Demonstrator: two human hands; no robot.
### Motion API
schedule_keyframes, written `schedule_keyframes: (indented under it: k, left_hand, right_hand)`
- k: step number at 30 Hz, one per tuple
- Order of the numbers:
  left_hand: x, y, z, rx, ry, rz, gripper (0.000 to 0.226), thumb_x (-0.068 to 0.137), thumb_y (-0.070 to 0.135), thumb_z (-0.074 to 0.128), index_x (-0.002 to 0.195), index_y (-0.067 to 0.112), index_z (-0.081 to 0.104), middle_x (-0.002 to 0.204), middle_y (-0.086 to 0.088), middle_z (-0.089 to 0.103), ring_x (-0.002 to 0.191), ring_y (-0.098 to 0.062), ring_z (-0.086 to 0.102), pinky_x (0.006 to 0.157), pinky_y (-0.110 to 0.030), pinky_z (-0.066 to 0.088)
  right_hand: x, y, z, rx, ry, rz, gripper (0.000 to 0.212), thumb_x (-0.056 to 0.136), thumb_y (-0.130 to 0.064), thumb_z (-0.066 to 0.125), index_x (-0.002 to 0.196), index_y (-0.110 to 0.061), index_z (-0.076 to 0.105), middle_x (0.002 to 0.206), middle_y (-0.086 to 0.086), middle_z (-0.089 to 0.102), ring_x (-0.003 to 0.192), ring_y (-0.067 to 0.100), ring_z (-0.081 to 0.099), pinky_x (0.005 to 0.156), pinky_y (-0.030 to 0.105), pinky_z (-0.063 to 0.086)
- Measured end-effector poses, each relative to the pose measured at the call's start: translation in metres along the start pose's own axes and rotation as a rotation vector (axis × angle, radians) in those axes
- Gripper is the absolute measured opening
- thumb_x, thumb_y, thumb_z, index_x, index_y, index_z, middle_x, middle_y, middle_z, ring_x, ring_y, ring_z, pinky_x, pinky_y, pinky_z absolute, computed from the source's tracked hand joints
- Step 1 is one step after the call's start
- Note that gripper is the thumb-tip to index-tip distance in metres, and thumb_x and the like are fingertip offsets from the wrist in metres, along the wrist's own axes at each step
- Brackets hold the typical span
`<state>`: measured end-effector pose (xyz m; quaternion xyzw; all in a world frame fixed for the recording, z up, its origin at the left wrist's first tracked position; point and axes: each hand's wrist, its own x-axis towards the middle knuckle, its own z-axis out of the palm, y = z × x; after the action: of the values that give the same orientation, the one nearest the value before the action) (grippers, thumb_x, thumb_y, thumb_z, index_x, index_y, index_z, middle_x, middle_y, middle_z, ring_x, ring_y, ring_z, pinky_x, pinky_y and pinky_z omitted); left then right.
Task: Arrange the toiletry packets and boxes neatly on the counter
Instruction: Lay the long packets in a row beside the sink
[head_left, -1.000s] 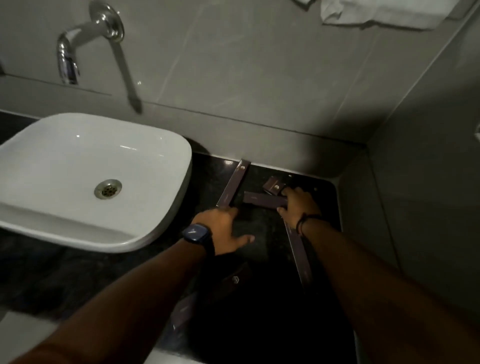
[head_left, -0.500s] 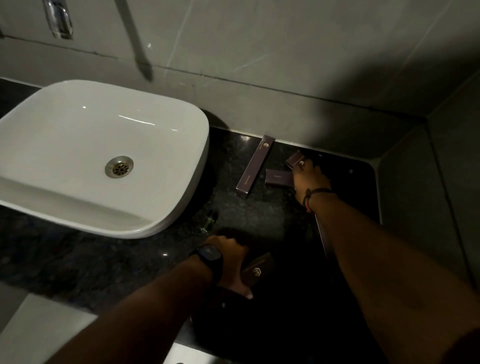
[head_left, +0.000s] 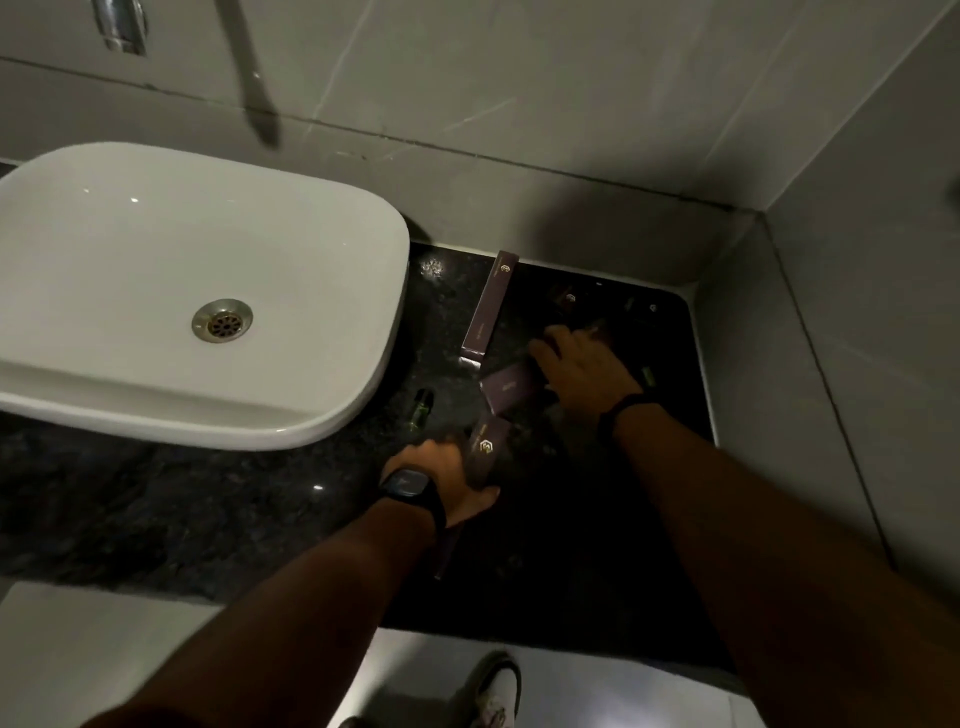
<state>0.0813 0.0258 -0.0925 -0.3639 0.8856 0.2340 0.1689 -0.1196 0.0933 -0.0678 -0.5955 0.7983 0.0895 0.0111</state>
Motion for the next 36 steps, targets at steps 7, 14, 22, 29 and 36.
schedule_keyframes:
  k: [7, 14, 22, 29, 36]
  left_hand:
    - [-0.025, -0.016, 0.002, -0.079, 0.007, -0.053, 0.061, 0.074, 0.053, 0.065, 0.125, 0.021, 0.057, 0.125, -0.013, 0.063, 0.112, -0.035, 0.061, 0.093, -0.038, 0.051]
    - [-0.029, -0.018, 0.003, -0.122, 0.015, -0.106, 0.060, 0.074, 0.054, 0.063, 0.122, 0.018, 0.059, 0.124, -0.014, 0.063, 0.111, -0.037, 0.061, 0.093, -0.039, 0.050]
    - [-0.022, 0.007, -0.016, -0.093, 0.202, -0.096, 0.070, 0.078, 0.068, 0.053, 0.122, 0.014, 0.054, 0.122, -0.015, 0.062, 0.108, -0.037, 0.061, 0.090, -0.042, 0.050]
    - [0.012, 0.046, -0.043, -0.119, 0.260, -0.067, 0.061, 0.082, 0.053, 0.060, 0.129, 0.015, 0.050, 0.126, -0.015, 0.059, 0.111, -0.039, 0.059, 0.090, -0.043, 0.052]
    - [0.090, 0.062, -0.076, -0.108, 0.326, -0.101, 0.064, 0.081, 0.045, 0.067, 0.129, 0.007, 0.049, 0.133, -0.020, 0.047, 0.120, -0.041, 0.048, 0.097, -0.047, 0.046]
  right_hand:
    - [-0.070, -0.038, 0.015, -0.033, -0.224, -0.229, 0.046, 0.089, -0.021, 0.058, 0.133, -0.024, 0.048, 0.143, 0.023, 0.042, 0.122, 0.042, 0.049, 0.091, 0.050, 0.047]
    - [-0.081, -0.061, 0.027, -0.138, -0.349, -0.311, 0.042, 0.096, -0.027, 0.045, 0.136, -0.027, 0.035, 0.152, 0.026, 0.022, 0.138, 0.043, 0.027, 0.103, 0.051, 0.039]
    - [-0.091, -0.030, 0.011, 0.024, -0.191, -0.066, 0.050, 0.088, -0.021, 0.053, 0.136, -0.019, 0.040, 0.143, 0.015, 0.038, 0.125, 0.034, 0.043, 0.099, 0.044, 0.041]
    - [-0.101, 0.023, 0.017, 0.376, -0.178, 0.560, 0.075, 0.082, -0.044, 0.063, 0.144, -0.020, 0.026, 0.131, 0.018, 0.049, 0.117, 0.036, 0.052, 0.095, 0.046, 0.050]
    - [-0.074, 0.038, 0.033, 0.521, -0.222, 0.702, 0.060, 0.080, -0.041, 0.065, 0.129, -0.015, 0.041, 0.126, 0.017, 0.054, 0.113, 0.037, 0.058, 0.093, 0.045, 0.052]
